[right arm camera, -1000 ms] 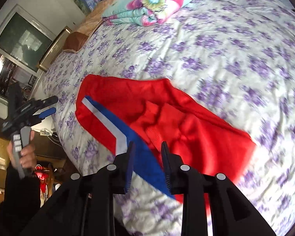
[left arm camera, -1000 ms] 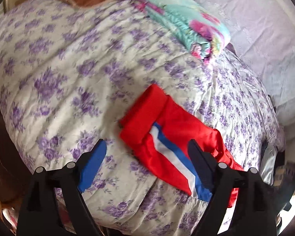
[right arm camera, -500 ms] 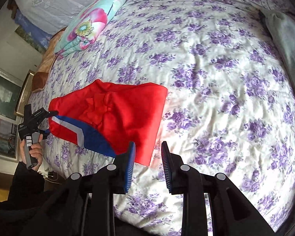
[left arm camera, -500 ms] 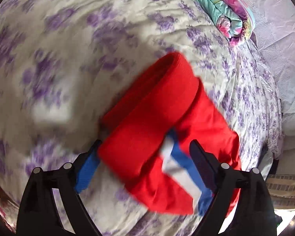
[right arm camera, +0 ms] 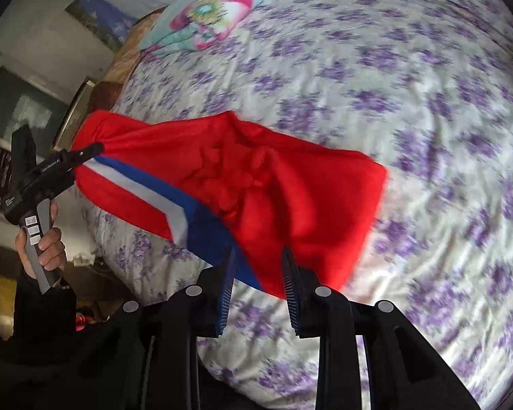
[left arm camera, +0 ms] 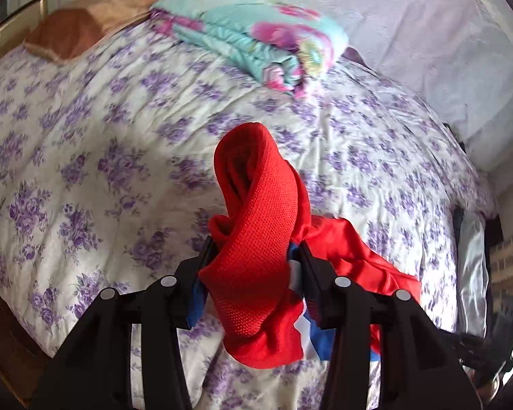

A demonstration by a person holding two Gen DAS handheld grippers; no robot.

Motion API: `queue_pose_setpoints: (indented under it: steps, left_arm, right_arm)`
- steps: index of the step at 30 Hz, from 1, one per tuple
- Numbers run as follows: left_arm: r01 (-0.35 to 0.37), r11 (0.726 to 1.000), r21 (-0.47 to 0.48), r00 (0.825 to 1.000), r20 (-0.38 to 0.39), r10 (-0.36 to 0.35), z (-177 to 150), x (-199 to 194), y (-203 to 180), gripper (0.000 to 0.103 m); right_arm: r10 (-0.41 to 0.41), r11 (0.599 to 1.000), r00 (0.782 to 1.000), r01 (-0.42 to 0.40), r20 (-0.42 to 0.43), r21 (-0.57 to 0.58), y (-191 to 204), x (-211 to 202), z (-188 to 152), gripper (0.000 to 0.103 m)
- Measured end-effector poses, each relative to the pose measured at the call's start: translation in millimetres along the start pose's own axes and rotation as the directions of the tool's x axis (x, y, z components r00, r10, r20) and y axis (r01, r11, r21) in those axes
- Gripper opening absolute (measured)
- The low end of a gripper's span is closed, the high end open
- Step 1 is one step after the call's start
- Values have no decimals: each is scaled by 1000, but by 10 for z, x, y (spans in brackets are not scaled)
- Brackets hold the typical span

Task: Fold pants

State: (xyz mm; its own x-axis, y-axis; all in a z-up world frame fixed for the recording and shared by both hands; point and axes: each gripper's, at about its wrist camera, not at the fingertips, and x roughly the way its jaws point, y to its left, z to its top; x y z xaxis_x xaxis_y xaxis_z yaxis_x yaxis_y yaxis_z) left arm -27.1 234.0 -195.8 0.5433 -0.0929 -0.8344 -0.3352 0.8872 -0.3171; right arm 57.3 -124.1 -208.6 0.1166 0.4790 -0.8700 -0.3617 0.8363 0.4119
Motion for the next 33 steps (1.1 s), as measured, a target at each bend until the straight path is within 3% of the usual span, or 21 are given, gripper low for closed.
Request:
queue_pose_setpoints:
  steps: [4,10,17,23,27,30,33]
  left_arm:
    - [-42,998,38,999,-2,43,-16,45,-117,44]
    - [-39,999,7,999,-7,39,-39,-16,-38,44]
    - [-53,999,4,999,-5,53,-23,-2,-47,44]
    - [-68,997,20,998,-13,68,-2,45,-99,43]
    - [-99,994,48,995,-19,100,16,80,-166,43]
    - [-94,992,79,996,2,94,34,2,-258,43]
    - [-108,980,166,994,36,103,18,-100,-510,42]
  right_arm:
    - [18,987,997,-29,-69,-157,514,587,446,29]
    - [-21,964,993,-10,-114,-264,1012,1101,822,29]
    - [-73,963,984,28,-161,-267,1087,1458,981,29]
    - [-101,962,970,38,-223,-270,1089,1773,917,28]
    - [-24,976,980,-20,-199,-216,1027,1459,976,28]
    - [-12,983,998,0,-67,-185,776,794,976,28]
    - [-66,993,997,69,33,-94,309,167,793,31]
